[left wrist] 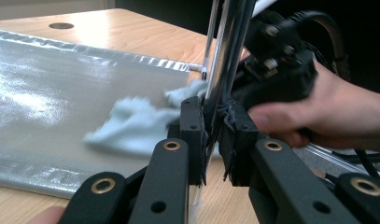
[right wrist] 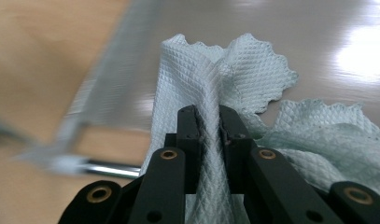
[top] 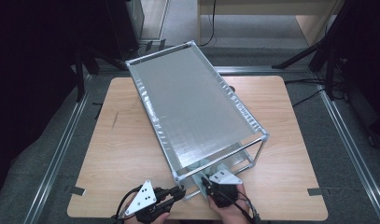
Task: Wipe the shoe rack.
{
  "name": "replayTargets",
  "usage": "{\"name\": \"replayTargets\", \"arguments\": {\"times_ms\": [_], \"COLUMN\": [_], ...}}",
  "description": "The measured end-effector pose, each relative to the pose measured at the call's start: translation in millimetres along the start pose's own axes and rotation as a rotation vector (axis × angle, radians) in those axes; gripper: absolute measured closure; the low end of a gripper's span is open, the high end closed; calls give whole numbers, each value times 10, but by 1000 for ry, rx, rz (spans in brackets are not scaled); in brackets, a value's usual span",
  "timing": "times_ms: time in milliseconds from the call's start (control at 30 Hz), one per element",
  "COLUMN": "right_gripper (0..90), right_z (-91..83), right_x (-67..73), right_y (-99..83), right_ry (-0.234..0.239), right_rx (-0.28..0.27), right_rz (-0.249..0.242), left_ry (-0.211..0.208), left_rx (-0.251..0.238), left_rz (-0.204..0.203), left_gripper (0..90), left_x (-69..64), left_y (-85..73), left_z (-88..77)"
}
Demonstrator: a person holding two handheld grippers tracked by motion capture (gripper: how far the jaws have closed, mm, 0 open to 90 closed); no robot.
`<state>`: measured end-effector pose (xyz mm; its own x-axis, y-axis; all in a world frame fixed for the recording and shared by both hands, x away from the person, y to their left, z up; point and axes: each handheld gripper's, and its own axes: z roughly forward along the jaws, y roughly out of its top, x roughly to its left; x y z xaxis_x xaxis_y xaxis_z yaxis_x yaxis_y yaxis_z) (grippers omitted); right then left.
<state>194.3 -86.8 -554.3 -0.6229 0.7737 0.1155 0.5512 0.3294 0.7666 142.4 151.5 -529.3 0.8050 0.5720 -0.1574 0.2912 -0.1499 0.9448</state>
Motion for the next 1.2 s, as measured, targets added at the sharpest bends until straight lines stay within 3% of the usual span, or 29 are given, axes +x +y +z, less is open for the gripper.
{"name": "replayTargets", "arguments": {"times_ms": [100,233,300,333,367,400,533,600,633,667,733,900,967,1033,1133,1167,1200], "right_gripper": [804,805,805,805,803,803,796,806,811,811,813,818,819,819,819,819,819], "right_z": [46,43,9,9,-32,-32,-165,-264,-364,-364,-474,-636,-629,-585,-473,-395,-395], "right_x": [170,137,16,16,-98,-98,-376,-535,-682,-682,-846,-1184,-1180,-1072,-778,-531,-531], "right_y": [-11,-8,-13,-13,-16,-16,-20,-16,-1,-1,7,-123,-183,-182,-146,-115,-115], "right_ry": [87,83,38,38,-3,-3,-83,-142,-220,-220,-265,-306,-265,-219,-146,-113,-113], "right_rx": [4,6,7,7,8,8,16,20,30,30,37,65,61,64,69,70,70], "right_rz": [-51,-52,-41,-41,-42,-42,-24,-14,-22,-22,-7,74,107,102,63,20,20], "left_ry": [-2,-2,-2,-3,-3,-3,-4,-3,-2,0,0,2,3,-1,-1,0,-1], "left_rx": [0,2,2,2,2,2,1,2,3,3,1,1,1,1,1,1,0], "left_rz": [0,0,1,2,0,0,-1,0,0,1,-1,-3,-2,-3,-5,-6,-6], "left_gripper": [802,802,802,802,802,802,802,802,803,803,803,803,802,802,802,802,802], "left_x": [3,4,5,6,5,5,6,5,4,2,1,-1,-2,1,1,1,3], "left_y": [-1,-1,-1,-2,-3,-3,-6,-5,-5,-5,-8,-11,-10,-9,-12,-12,-13], "left_z": [0,-1,-1,-1,-1,-1,1,1,1,1,1,4,7,11,11,12,13]}}
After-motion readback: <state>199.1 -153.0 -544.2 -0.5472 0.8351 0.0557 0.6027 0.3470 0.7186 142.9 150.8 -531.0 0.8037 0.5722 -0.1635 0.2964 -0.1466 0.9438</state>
